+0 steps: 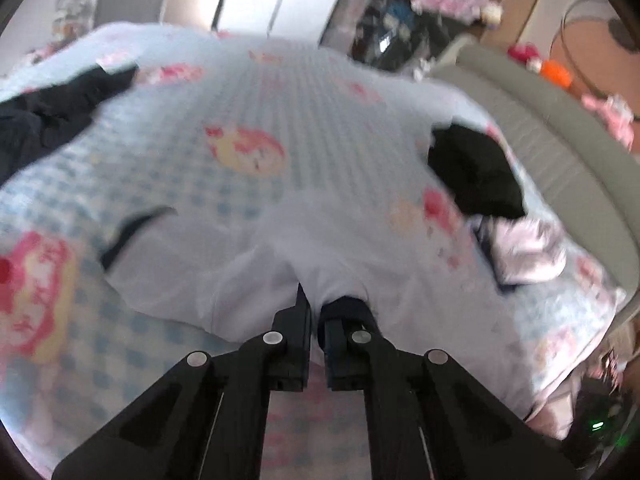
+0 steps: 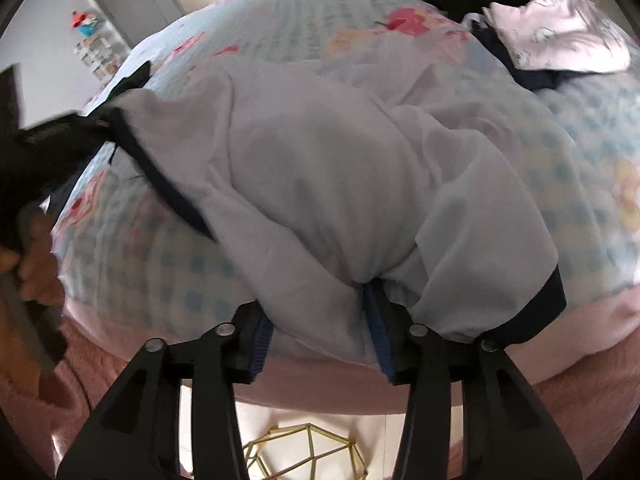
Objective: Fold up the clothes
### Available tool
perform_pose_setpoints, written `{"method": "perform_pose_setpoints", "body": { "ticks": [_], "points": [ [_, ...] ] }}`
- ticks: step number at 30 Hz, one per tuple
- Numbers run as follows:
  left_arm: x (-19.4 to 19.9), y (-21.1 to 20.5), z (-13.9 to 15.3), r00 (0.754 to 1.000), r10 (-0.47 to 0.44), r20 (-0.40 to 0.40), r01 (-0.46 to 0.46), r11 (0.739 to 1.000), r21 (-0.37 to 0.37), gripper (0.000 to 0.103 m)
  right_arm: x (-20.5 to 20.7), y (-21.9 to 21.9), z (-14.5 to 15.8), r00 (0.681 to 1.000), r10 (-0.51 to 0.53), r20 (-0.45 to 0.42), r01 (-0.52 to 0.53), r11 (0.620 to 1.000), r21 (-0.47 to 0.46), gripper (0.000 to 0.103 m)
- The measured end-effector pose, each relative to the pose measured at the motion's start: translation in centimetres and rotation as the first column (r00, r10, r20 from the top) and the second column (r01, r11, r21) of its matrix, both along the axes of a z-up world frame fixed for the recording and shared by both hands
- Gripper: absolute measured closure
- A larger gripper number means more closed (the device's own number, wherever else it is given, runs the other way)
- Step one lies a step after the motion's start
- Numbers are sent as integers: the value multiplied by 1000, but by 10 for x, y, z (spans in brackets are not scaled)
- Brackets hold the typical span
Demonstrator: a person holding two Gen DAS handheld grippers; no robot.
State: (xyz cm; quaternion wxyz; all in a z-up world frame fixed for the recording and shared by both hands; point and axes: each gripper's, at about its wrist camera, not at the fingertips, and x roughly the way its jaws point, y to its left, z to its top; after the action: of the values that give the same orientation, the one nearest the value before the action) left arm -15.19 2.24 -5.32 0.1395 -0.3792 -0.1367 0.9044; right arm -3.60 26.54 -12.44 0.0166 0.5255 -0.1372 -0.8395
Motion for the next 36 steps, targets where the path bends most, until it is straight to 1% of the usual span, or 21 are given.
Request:
{"method": "perform_pose_setpoints", "body": {
  "ticks": [2,5,8,9,10,12,14,15,17,18,21,25,26,27,28,29,30,31,33,34,36],
  "points": [
    [15,-13,19,998,29,-57,-29,1000,-5,98,2,-3,7,1000,-8,-26,8,1000,-2,50],
    [42,-31,38,992,69,-107,-72,997,-27,98,3,-12,21,997,-3,-80,2,1000,-16,49],
    [73,-54,43,989,102,-111,-106,994,-29,98,3,-26,36,989,27,-144,-37,997,-66,49],
    [79,-63,42,988,113,-104,-115,993,-22,98,4,-33,40,984,42,-173,-53,997,-61,49],
    [87,-73,40,987,128,-95,-130,991,-15,98,5,-40,41,982,55,-182,-60,998,-23,50],
    [101,-93,34,985,161,-64,-160,987,9,98,4,-54,35,983,99,-155,-86,992,92,61],
    [111,-109,23,986,164,-11,-164,986,37,98,6,-62,22,981,160,-106,-147,981,125,68],
    [116,-111,17,988,154,9,-154,988,35,98,9,-63,16,981,175,-85,-164,979,118,72],
    [124,-113,4,990,131,46,-132,991,27,98,20,-74,2,973,227,-28,-220,962,159,93],
    [126,-112,-1,991,117,64,-119,992,27,98,26,-81,0,968,250,-22,-240,950,202,96],
    [127,-111,-14,990,74,120,-82,995,61,98,45,-92,13,955,292,-56,-255,902,349,99],
    [131,-100,-14,990,-80,120,60,985,162,97,56,-61,53,966,212,-147,-133,898,419,98],
    [132,-94,-16,985,-119,125,98,982,164,94,58,-54,60,967,198,-162,-111,896,431,98],
    [131,-86,-22,978,-145,151,123,981,149,94,58,-49,64,969,175,-173,-88,903,422,98],
    [128,-79,-30,969,-161,186,137,981,135,87,58,-44,67,971,153,-183,-66,909,412,98],
    [125,-75,-39,956,-190,223,156,975,160,81,58,-39,67,973,135,-186,-51,916,397,98],
    [121,-74,-48,940,-225,257,167,959,227,66,57,-37,66,976,116,-185,-37,922,385,98],
    [119,-78,-56,929,-241,280,157,943,292,55,60,-31,66,979,80,-188,-8,934,356,98],
    [116,-86,-70,915,-255,314,116,909,401,51,60,-21,62,982,28,-188,29,956,292,98],
    [115,-90,-76,911,-251,328,96,901,423,48,59,-15,56,985,2,-170,39,970,239,98],
    [110,-100,-86,907,-220,359,50,903,426,44,59,-3,42,993,-32,-117,46,992,115,94]
  ]
}}
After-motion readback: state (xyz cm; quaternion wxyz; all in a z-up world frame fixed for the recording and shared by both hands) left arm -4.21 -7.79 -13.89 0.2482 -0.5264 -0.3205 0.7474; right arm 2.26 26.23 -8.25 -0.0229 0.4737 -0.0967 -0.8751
